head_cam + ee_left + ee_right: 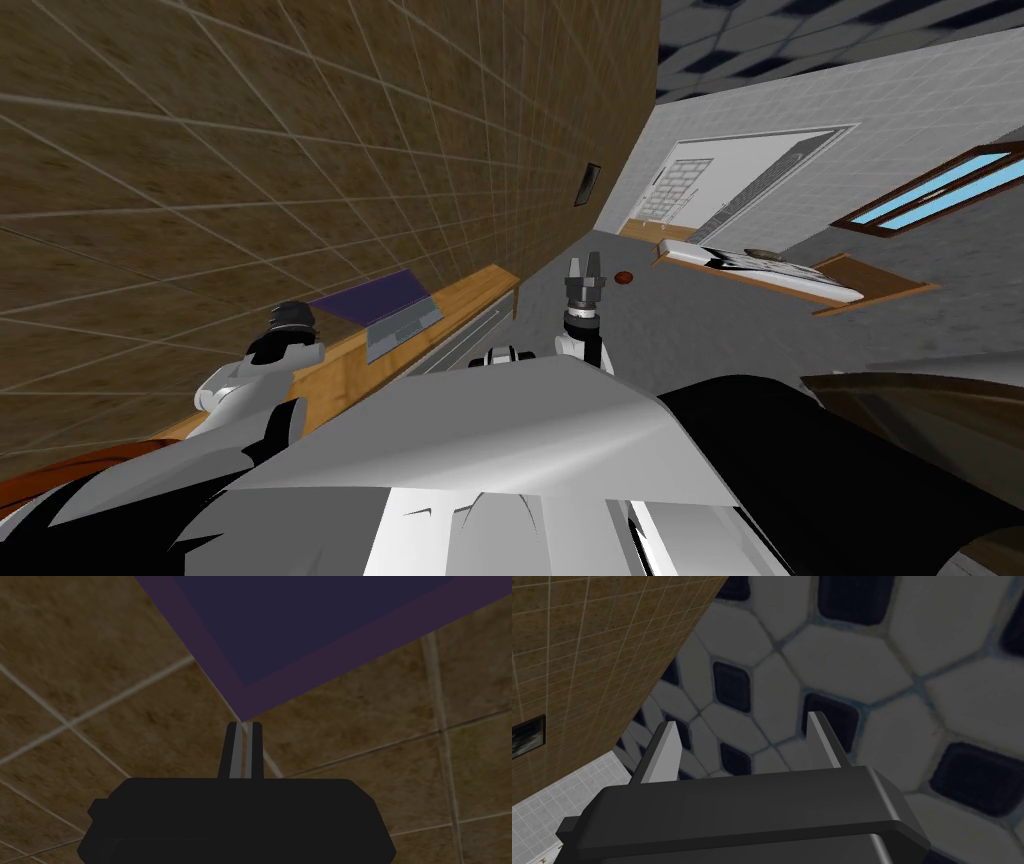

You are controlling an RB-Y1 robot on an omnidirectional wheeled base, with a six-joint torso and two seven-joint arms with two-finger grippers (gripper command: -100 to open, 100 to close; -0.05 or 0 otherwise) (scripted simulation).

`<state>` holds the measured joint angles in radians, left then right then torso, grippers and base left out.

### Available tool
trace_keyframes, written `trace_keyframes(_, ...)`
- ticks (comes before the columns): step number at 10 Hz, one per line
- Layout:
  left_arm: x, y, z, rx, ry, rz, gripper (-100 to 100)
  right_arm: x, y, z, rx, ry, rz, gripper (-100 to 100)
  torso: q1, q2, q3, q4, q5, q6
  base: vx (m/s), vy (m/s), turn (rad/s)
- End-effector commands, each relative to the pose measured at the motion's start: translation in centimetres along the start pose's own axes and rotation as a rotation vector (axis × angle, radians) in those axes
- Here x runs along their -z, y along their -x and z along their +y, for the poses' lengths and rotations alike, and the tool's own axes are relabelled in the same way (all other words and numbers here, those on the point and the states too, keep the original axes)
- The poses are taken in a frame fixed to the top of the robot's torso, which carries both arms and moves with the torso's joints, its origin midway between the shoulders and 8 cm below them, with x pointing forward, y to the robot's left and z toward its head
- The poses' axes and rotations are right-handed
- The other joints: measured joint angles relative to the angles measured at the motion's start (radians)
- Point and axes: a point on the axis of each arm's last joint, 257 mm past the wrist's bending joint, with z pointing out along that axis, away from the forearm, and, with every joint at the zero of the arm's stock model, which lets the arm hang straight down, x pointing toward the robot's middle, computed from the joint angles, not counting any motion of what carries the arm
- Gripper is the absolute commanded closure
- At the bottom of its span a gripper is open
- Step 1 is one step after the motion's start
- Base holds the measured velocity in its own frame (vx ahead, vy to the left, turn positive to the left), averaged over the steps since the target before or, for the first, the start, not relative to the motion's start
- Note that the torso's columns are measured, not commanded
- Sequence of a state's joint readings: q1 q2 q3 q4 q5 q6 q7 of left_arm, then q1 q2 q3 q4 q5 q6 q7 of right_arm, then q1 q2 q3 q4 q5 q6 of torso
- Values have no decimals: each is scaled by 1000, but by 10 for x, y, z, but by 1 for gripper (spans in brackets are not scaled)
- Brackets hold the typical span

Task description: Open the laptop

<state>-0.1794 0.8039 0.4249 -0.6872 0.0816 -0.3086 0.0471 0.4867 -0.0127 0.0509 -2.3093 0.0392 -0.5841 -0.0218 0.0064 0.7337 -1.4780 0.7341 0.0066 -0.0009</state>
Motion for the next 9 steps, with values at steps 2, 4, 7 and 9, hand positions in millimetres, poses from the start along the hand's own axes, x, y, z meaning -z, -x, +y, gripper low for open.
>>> trace_keyframes(2, -11, -35, -21, -3, -25, 47, 100, 0, 0, 0, 0, 0, 0, 0, 0, 1, 0, 1, -1, 3, 13, -2, 108)
trace_keyframes(4, -11, -30, -21, -18, -30, 47, 100, 0, 0, 0, 0, 0, 0, 0, -1, 2, 1, 1, -2, 0, 14, -6, 95)
trace_keyframes(7, -10, -20, -15, -56, -21, 18, -100, 0, 0, 0, 0, 0, 0, 0, -6, 4, 2, 3, -6, 1, 5, -8, -67)
trace_keyframes(9, -9, -15, -10, -77, -11, 3, -100, 0, 0, 0, 0, 0, 0, 0, -7, 5, 2, 4, -7, 1, 8, -9, -59)
